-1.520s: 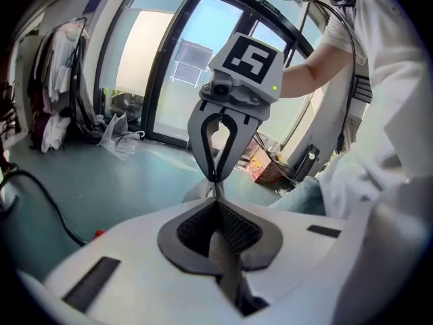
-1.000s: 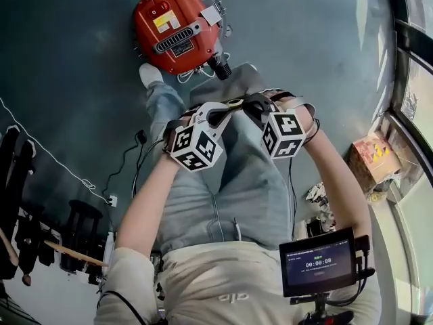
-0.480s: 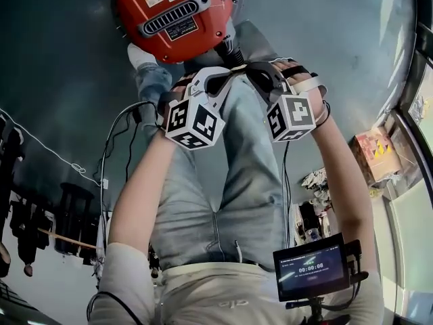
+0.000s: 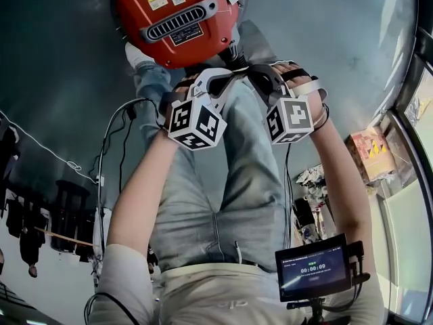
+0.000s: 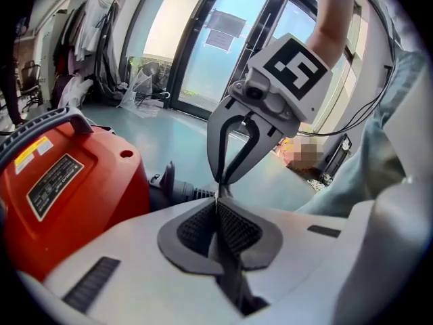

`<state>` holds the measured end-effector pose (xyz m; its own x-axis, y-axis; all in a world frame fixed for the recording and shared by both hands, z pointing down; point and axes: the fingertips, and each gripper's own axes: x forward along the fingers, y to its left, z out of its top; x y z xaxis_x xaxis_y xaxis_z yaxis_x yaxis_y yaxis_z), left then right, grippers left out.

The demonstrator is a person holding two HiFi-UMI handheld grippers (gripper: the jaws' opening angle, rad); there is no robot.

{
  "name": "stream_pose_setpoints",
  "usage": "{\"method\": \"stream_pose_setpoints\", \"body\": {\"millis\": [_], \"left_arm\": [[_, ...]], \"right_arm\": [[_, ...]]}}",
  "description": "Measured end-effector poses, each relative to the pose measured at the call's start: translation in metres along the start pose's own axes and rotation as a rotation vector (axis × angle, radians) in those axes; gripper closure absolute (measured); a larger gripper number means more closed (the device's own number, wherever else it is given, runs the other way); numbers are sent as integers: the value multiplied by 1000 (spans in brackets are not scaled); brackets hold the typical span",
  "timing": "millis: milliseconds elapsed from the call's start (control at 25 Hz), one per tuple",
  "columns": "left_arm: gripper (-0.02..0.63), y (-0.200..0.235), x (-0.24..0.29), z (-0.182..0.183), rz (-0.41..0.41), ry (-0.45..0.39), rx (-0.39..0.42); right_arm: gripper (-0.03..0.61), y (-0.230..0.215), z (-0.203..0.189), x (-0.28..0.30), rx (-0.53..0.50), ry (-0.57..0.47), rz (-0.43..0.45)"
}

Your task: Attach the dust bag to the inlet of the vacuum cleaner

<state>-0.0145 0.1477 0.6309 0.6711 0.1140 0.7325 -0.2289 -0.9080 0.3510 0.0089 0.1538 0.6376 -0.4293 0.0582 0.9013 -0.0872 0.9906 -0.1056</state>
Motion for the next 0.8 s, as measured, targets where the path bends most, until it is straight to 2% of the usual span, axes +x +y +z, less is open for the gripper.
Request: {"method": "stream_pose_setpoints", "body": {"millis": [160,280,480,640,800], "left_arm": [[603,-11,-2,-8,22,-8,42],[603,-12,-3,-8,39,-18,30],[603,-12,-5,-7,38,-15,38],[603,-9,-7,-8,50,-9,59],[603,-7,-5,-2,52,-7,56]], "right_arm": [[554,11,3,4,-49,9,-16],[554,10,3,6,-65,28,-16],[552,9,3,6,10,95,73],[551,11,2,8,-28,164,111],[551,2,-10,-3,-4,271,160]]}}
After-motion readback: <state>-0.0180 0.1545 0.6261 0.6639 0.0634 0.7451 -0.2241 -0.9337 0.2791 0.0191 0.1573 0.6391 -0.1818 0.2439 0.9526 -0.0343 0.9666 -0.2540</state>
